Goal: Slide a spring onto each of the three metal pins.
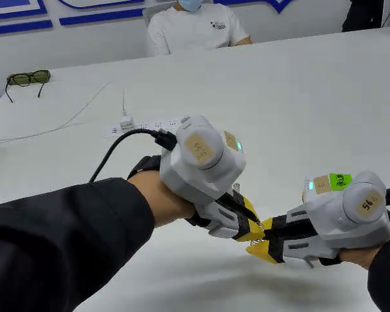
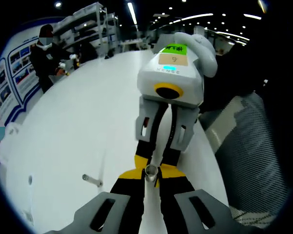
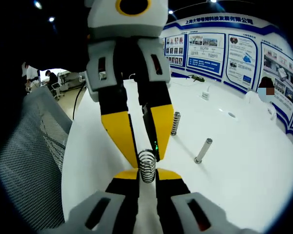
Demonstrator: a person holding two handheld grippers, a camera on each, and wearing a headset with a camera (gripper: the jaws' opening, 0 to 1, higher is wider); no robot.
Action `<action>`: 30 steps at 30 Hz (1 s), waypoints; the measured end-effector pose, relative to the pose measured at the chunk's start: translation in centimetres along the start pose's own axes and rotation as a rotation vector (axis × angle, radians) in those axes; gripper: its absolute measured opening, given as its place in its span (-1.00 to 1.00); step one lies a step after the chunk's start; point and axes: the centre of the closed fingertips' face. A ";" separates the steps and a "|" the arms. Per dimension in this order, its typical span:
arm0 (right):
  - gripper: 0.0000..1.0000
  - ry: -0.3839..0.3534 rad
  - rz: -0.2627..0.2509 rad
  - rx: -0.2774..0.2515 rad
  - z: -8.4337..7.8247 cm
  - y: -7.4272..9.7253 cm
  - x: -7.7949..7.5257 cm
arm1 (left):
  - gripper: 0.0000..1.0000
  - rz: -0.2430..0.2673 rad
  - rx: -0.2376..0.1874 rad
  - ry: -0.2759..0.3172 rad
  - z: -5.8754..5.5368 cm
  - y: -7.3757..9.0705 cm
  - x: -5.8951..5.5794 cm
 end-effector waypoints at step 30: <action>0.12 -0.129 -0.102 -0.032 -0.3 1.6 -3.3 | -0.80 0.072 -0.024 0.130 -1.5 3.0 5.3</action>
Point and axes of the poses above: the centre of the closed fingertips' face, and the gripper's own axes: y roughly backward along the fingers, x roughly to its left, z roughly out of its top, and after that the axes turned 15 degrees about x, right-handed
